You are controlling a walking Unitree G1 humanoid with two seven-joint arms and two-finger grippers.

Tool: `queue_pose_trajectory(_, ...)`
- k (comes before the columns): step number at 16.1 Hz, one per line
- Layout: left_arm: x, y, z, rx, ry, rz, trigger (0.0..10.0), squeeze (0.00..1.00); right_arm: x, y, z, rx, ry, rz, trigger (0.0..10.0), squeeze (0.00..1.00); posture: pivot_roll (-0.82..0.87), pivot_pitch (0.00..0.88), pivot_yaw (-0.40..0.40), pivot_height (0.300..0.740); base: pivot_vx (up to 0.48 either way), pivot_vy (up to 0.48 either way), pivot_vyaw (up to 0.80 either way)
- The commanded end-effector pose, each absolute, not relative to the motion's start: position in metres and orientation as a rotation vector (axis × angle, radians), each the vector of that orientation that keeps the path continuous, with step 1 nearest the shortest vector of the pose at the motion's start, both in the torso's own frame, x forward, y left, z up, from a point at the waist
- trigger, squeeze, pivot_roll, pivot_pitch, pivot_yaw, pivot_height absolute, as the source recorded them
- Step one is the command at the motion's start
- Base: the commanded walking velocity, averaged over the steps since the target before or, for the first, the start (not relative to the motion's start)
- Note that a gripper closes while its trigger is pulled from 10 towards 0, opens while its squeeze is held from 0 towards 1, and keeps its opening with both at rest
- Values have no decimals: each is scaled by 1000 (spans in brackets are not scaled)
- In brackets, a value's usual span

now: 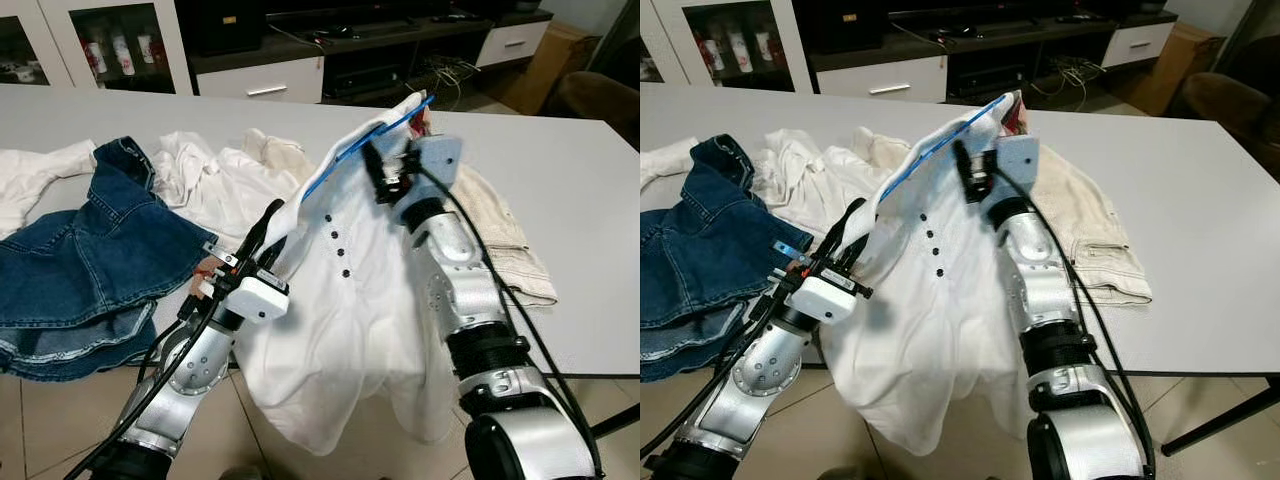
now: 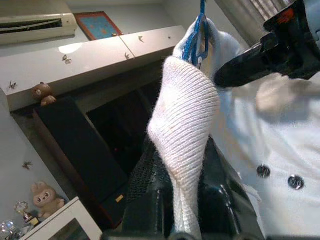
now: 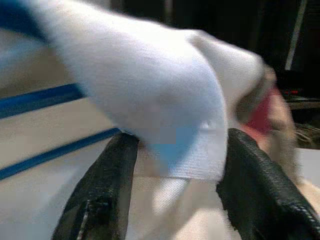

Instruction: Hang hanger

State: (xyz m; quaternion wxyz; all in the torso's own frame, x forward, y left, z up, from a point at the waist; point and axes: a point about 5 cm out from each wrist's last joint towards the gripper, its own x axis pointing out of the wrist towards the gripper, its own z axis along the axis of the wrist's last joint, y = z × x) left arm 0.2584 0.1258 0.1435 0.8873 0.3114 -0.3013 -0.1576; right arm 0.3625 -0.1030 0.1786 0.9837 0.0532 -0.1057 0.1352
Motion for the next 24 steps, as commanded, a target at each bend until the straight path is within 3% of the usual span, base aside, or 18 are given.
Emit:
queue_pose_trajectory(1,259,123,150,641,-669,-324,10000,0,366,-108,188,121,-241,241,0,0,180,5,-42,740,0,0,0)
queue_pose_trajectory(8,260,123,149,621,-656,-315,10000,0,366,-125,197,102,-313,157,0,0,174,5,-40,740,0,0,0)
queue_pose_trajectory(11,260,119,136,658,-576,-414,10000,0,366,-132,205,58,-360,121,0,0,174,5,-40,740,0,0,0)
queue_pose_trajectory(19,267,137,138,708,-526,-426,10000,0,375,-159,221,-29,-407,-7,0,0,178,6,-40,740,0,0,0)
queue_pose_trajectory(24,256,148,132,796,-497,-634,10000,0,382,-179,225,-93,-393,-92,0,0,184,6,-44,740,0,0,0)
